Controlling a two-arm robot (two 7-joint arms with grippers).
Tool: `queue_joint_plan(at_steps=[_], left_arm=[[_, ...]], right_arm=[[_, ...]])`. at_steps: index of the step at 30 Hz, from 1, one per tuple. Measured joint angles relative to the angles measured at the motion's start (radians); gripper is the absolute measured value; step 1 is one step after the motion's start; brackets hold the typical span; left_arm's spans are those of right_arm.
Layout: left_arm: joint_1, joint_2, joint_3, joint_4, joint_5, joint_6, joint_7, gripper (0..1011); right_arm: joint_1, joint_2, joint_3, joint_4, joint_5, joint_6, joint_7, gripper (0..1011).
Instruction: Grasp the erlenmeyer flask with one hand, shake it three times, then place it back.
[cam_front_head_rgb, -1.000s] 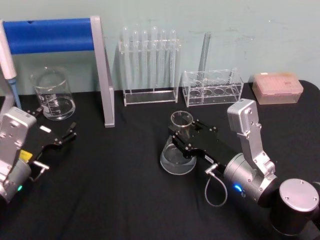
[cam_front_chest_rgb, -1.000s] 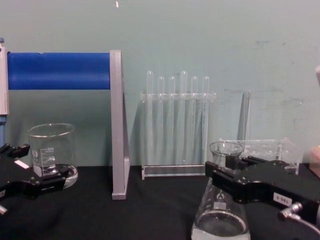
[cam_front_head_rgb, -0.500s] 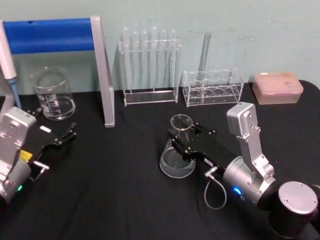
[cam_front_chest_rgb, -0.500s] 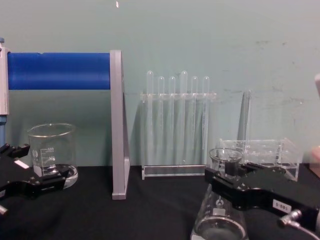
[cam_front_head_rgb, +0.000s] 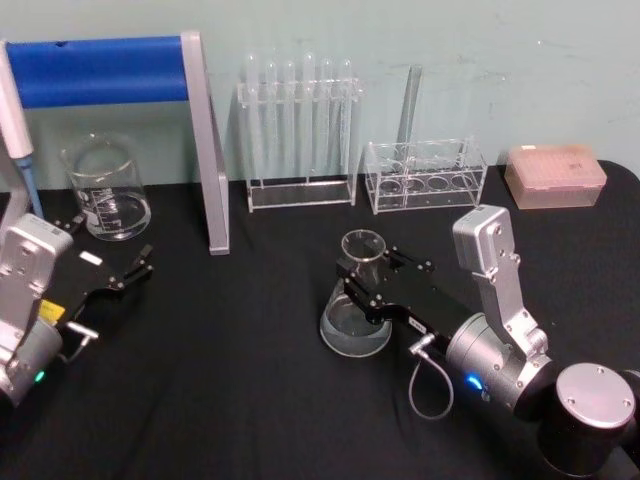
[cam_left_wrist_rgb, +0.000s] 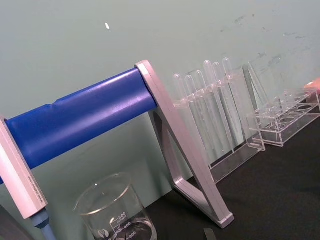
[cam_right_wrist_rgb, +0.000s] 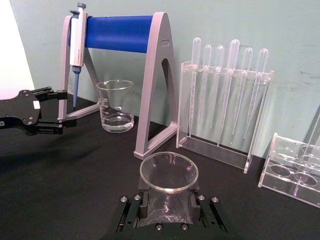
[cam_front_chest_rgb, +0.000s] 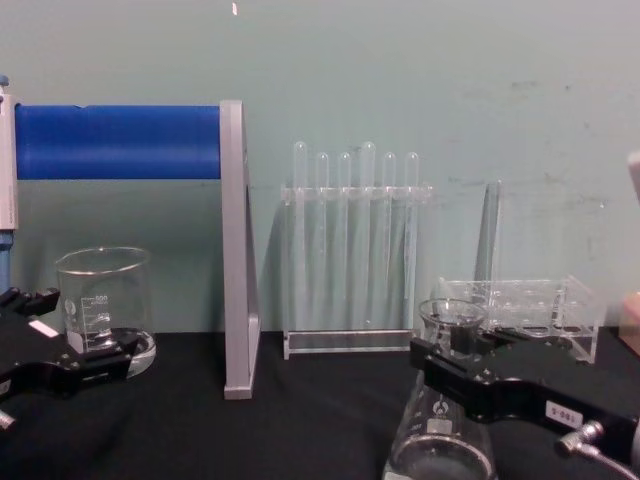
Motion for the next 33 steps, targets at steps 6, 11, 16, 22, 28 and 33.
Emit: queue_joint_plan(at_steps=[6, 11, 16, 22, 28, 33], left_arm=[[0.0, 0.0, 0.0, 0.0, 0.0, 0.0, 0.0, 1001], [0.0, 0.0, 0.0, 0.0, 0.0, 0.0, 0.0, 1001], [0.0, 0.0, 0.0, 0.0, 0.0, 0.0, 0.0, 1001], [0.0, 0.0, 0.0, 0.0, 0.0, 0.0, 0.0, 1001], [0.0, 0.0, 0.0, 0.0, 0.0, 0.0, 0.0, 1001], [0.0, 0.0, 0.0, 0.0, 0.0, 0.0, 0.0, 1001]], right_arm=[[0.0, 0.0, 0.0, 0.0, 0.0, 0.001, 0.0, 449], [0.0, 0.0, 0.001, 0.0, 0.0, 0.001, 0.0, 449], [0.0, 0.0, 0.001, -0.001, -0.001, 0.002, 0.0, 449], [0.0, 0.0, 0.001, -0.001, 0.0, 0.002, 0.0, 449], [0.0, 0.0, 0.001, -0.001, 0.0, 0.002, 0.0, 450], [0.0, 0.0, 0.001, -0.001, 0.0, 0.001, 0.0, 578]])
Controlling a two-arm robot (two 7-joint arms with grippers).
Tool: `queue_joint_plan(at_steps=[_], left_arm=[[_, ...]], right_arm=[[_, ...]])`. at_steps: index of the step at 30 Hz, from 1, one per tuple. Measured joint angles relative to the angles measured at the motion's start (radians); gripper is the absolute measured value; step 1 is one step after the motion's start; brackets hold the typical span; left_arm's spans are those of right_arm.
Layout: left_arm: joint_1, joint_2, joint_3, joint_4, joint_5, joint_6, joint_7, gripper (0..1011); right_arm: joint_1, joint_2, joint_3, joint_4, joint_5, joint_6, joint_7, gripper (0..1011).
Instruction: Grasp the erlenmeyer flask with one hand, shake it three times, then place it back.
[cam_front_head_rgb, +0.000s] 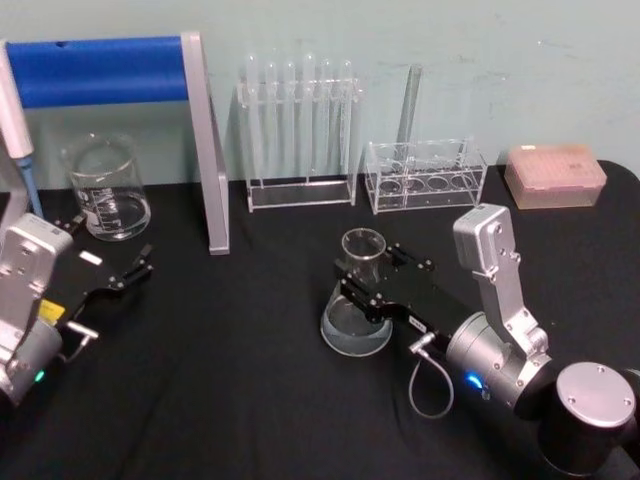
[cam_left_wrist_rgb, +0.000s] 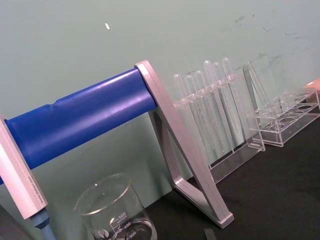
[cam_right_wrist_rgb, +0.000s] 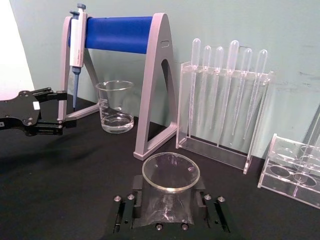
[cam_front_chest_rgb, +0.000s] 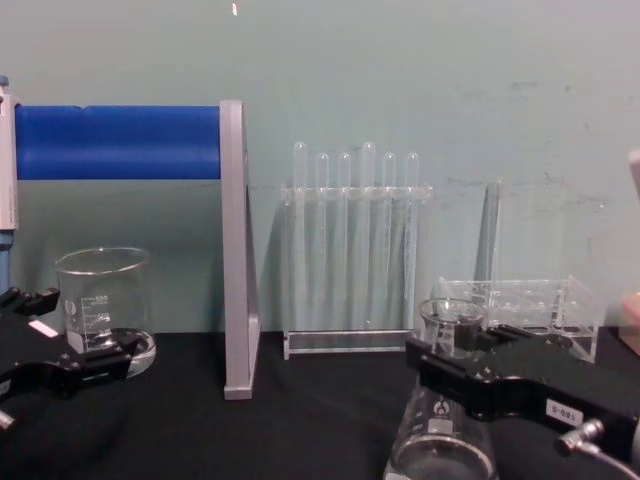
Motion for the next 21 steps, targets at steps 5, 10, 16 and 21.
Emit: queue_joint_plan(at_steps=[5, 10, 16, 21], left_arm=[[0.0, 0.0, 0.0, 0.0, 0.0, 0.0, 0.0, 1001], [0.0, 0.0, 0.0, 0.0, 0.0, 0.0, 0.0, 1001], [0.0, 0.0, 0.0, 0.0, 0.0, 0.0, 0.0, 1001], [0.0, 0.0, 0.0, 0.0, 0.0, 0.0, 0.0, 1001]], right_arm=[[0.0, 0.0, 0.0, 0.0, 0.0, 0.0, 0.0, 723], [0.0, 0.0, 0.0, 0.0, 0.0, 0.0, 0.0, 905], [0.0, 0.0, 0.0, 0.0, 0.0, 0.0, 0.0, 1000], [0.0, 0.0, 0.0, 0.0, 0.0, 0.0, 0.0, 1000]])
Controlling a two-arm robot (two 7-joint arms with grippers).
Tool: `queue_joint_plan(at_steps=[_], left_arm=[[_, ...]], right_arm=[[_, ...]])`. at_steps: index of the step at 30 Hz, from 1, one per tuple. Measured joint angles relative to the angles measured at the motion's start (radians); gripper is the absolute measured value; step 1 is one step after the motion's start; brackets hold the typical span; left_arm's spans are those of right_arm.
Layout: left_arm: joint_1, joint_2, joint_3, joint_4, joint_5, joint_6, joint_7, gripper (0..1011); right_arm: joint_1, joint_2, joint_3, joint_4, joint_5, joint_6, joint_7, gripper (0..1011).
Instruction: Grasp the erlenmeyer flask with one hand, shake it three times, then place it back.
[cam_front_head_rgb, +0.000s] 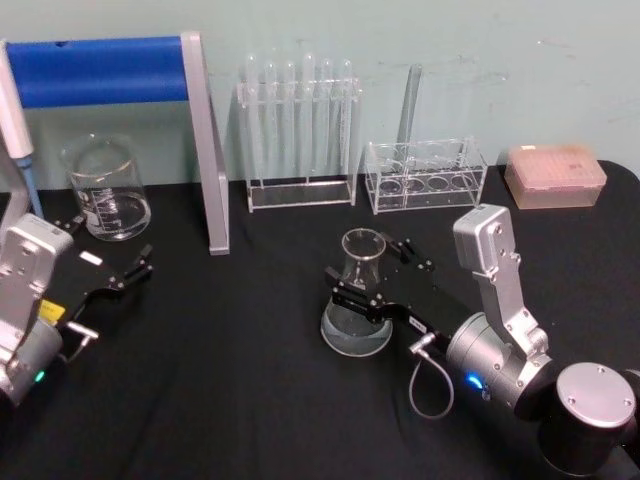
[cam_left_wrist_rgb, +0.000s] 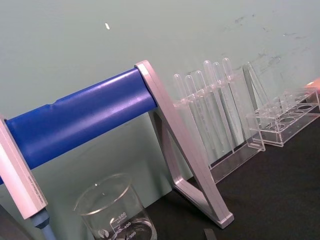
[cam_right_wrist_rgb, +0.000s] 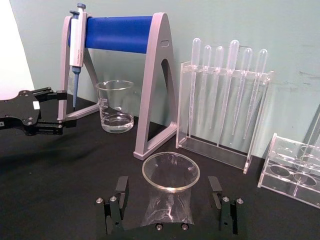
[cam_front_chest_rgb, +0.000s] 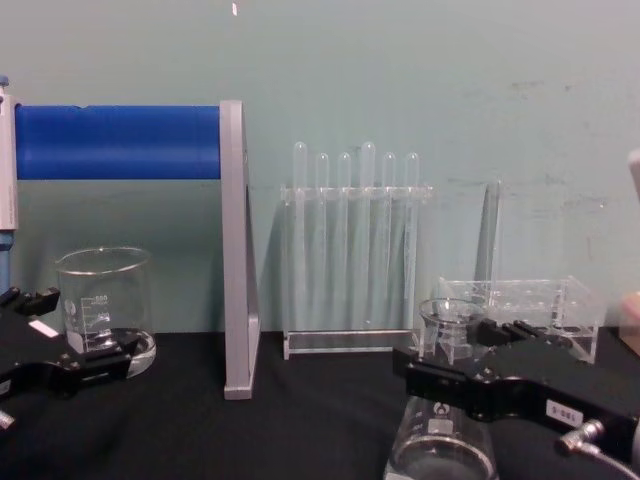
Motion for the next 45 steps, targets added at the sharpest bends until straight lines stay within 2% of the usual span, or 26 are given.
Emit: queue_joint_plan(at_steps=[11, 19, 24, 30, 38, 45], left_arm=[[0.0, 0.0, 0.0, 0.0, 0.0, 0.0, 0.0, 1001], [0.0, 0.0, 0.0, 0.0, 0.0, 0.0, 0.0, 1001], [0.0, 0.0, 0.0, 0.0, 0.0, 0.0, 0.0, 1001], [0.0, 0.0, 0.0, 0.0, 0.0, 0.0, 0.0, 1001], [0.0, 0.0, 0.0, 0.0, 0.0, 0.0, 0.0, 1001], [0.0, 0.0, 0.0, 0.0, 0.0, 0.0, 0.0, 1001]], right_arm=[[0.0, 0.002, 0.0, 0.0, 0.0, 0.001, 0.002, 1000], [-0.017, 0.031, 0.007, -0.027, 0.018, 0.024, 0.021, 1000], [-0.043, 0.062, 0.017, -0.063, 0.04, 0.042, 0.037, 1000], [-0.085, 0.115, 0.032, -0.119, 0.073, 0.059, 0.062, 1000], [-0.132, 0.167, 0.051, -0.168, 0.113, 0.056, 0.081, 1000], [-0.144, 0.174, 0.07, -0.173, 0.125, 0.051, 0.05, 1000]])
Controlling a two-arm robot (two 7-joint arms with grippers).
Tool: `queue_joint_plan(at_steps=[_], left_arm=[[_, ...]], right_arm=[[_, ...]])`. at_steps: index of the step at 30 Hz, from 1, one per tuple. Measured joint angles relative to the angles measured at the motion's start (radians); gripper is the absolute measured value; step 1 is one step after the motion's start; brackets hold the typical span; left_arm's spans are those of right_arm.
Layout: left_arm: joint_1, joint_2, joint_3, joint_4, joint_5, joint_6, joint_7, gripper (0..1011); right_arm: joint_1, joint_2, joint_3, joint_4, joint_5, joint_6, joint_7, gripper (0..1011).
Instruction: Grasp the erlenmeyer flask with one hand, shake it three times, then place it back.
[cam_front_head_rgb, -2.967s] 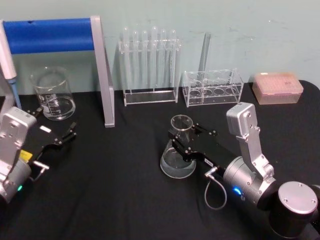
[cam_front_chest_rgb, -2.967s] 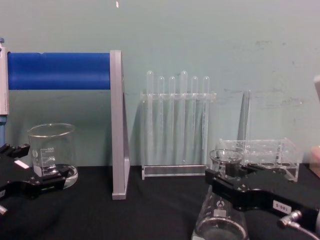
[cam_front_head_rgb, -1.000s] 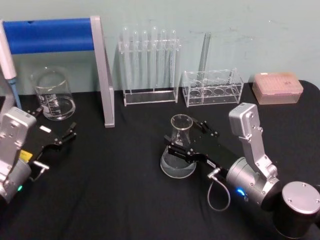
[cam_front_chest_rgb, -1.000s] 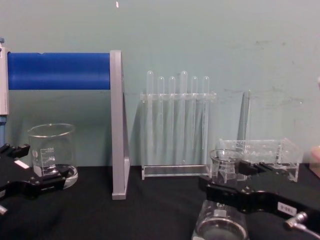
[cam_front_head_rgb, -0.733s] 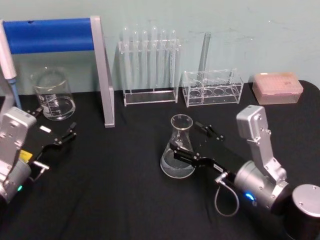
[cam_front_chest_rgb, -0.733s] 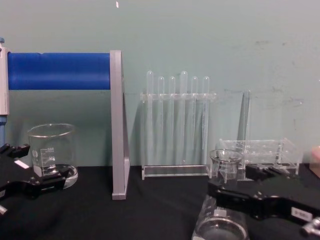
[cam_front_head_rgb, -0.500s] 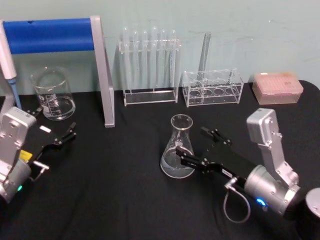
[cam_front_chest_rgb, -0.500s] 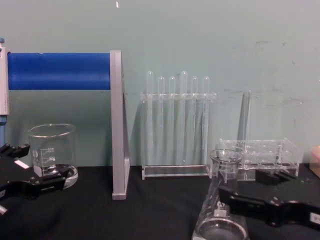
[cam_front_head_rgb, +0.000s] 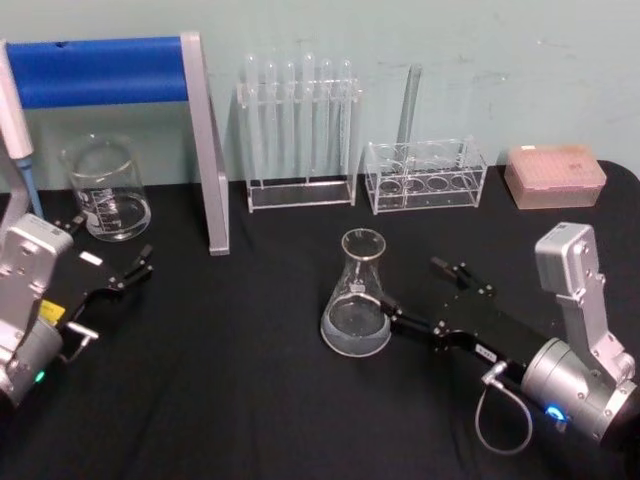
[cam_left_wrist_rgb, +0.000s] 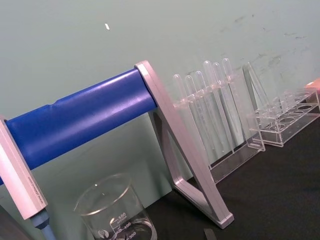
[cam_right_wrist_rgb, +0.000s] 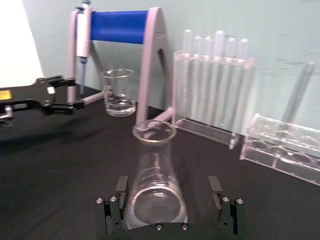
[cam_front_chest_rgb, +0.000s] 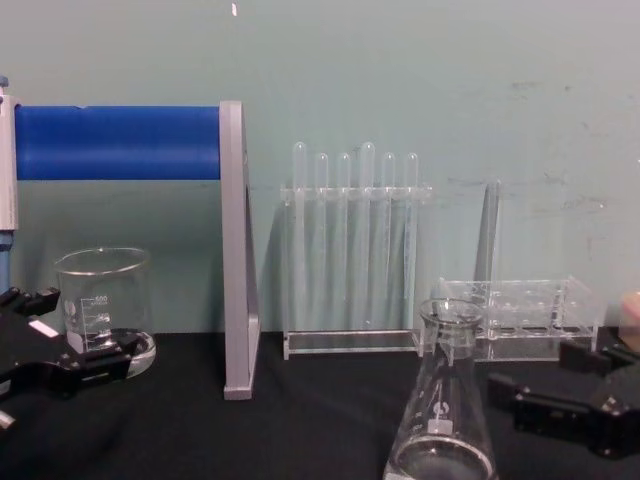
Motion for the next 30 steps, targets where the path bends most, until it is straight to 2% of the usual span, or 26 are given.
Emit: queue_joint_plan(at_steps=[6, 12, 19, 30], left_arm=[[0.0, 0.0, 0.0, 0.0, 0.0, 0.0, 0.0, 1001], [0.0, 0.0, 0.0, 0.0, 0.0, 0.0, 0.0, 1001], [0.0, 0.0, 0.0, 0.0, 0.0, 0.0, 0.0, 1001], [0.0, 0.0, 0.0, 0.0, 0.0, 0.0, 0.0, 1001]], right_arm=[[0.006, -0.02, 0.015, 0.019, -0.013, -0.012, -0.049, 1000], [0.024, -0.052, 0.04, 0.05, -0.051, -0.029, -0.106, 1000], [0.065, -0.094, 0.064, 0.104, -0.128, -0.055, -0.184, 1000], [0.124, -0.141, 0.067, 0.186, -0.244, -0.088, -0.26, 1000]])
